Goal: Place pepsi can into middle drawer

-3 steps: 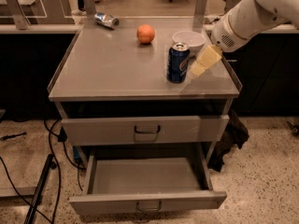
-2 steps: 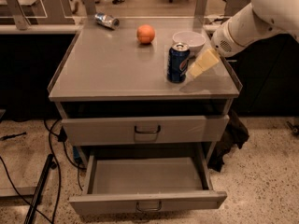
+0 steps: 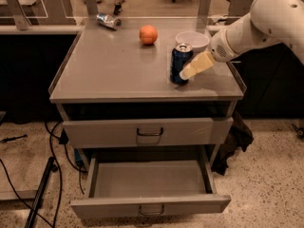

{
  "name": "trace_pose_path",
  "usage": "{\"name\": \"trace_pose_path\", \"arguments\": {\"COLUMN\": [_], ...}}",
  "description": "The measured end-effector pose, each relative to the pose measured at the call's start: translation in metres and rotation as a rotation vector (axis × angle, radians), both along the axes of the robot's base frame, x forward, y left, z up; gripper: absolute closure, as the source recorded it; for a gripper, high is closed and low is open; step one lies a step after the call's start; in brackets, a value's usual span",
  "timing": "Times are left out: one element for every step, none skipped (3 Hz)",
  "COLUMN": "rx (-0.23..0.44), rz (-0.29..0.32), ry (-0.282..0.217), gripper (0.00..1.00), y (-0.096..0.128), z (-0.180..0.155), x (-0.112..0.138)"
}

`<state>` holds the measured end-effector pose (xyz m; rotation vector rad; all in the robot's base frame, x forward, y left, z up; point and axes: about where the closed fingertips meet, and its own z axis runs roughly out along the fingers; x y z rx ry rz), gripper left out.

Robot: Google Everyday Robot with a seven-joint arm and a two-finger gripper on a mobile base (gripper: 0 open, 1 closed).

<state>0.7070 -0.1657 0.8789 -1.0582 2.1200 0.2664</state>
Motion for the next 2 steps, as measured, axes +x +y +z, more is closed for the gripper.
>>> {"name": "trace_pose_path", "arguments": {"rx": [0.066, 0.114], "rz": [0.025, 0.054], "ry": [0.019, 0.031], "gripper": [0.00, 0.00], "y": [0.019, 0.037], "z": [-0.003, -0.007], "x": [-0.001, -0.001]}}
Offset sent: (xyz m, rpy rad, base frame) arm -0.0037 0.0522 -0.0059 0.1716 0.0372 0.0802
